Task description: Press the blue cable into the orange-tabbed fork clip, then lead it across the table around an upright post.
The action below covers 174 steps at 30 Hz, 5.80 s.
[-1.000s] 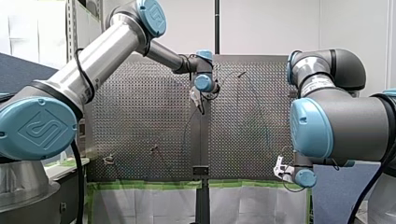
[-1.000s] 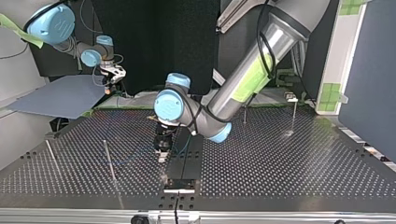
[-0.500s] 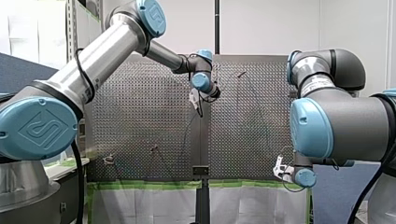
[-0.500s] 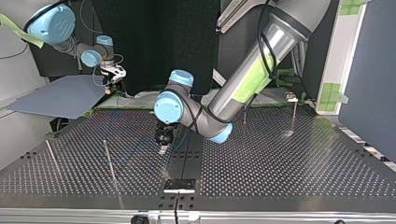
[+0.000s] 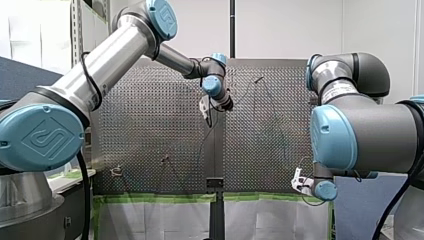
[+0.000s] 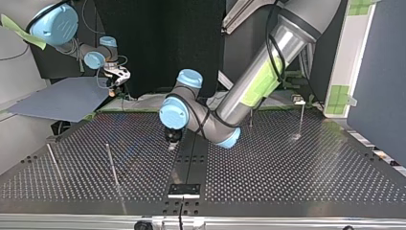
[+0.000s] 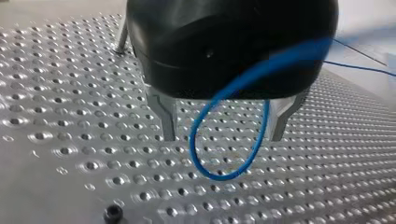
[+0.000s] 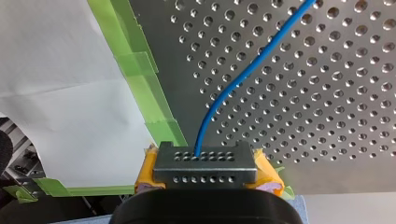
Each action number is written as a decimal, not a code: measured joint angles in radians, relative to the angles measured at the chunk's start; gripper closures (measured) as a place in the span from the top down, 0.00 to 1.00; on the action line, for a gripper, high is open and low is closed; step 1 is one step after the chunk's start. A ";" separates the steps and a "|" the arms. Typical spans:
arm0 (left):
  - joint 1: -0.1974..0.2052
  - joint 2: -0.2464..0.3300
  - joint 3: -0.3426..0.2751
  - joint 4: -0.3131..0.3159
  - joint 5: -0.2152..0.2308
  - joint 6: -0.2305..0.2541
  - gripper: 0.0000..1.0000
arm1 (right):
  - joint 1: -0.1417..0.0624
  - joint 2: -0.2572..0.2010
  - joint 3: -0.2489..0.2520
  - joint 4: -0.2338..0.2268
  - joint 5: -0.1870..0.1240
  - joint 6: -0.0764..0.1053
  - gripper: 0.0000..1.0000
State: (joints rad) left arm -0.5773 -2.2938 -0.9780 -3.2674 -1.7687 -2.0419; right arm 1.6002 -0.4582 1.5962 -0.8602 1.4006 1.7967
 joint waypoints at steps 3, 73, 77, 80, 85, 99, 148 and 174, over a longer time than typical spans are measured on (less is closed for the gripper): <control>0.003 0.005 0.000 -0.030 0.001 0.002 0.91 | 0.001 0.000 0.000 0.000 0.000 -0.001 0.00; -0.091 0.134 0.188 -0.168 0.129 0.228 0.91 | 0.003 0.000 -0.011 0.000 -0.003 -0.015 0.00; -0.091 0.134 0.188 -0.170 0.104 0.224 0.91 | 0.003 0.000 -0.011 0.002 -0.003 -0.014 0.00; -0.091 0.134 0.188 -0.187 0.082 0.218 0.91 | 0.004 0.000 -0.011 0.002 -0.003 -0.013 0.00; -0.091 0.134 0.188 -0.231 0.040 0.211 0.91 | 0.004 0.000 -0.011 0.004 -0.003 -0.013 0.00; -0.093 0.135 0.188 -0.253 0.028 0.212 0.91 | 0.004 0.000 -0.011 0.009 -0.003 -0.015 0.00; -0.236 0.135 -0.019 -0.202 0.020 0.358 0.91 | 0.004 0.000 -0.011 0.009 -0.003 -0.015 0.00; -0.225 0.207 -0.188 -0.101 0.006 0.358 0.85 | 0.004 0.001 -0.014 0.016 -0.003 -0.018 0.00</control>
State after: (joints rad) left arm -0.8022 -2.0872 -1.1664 -3.3686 -1.7623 -1.6843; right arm 1.6037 -0.4574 1.5818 -0.8445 1.3977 1.7784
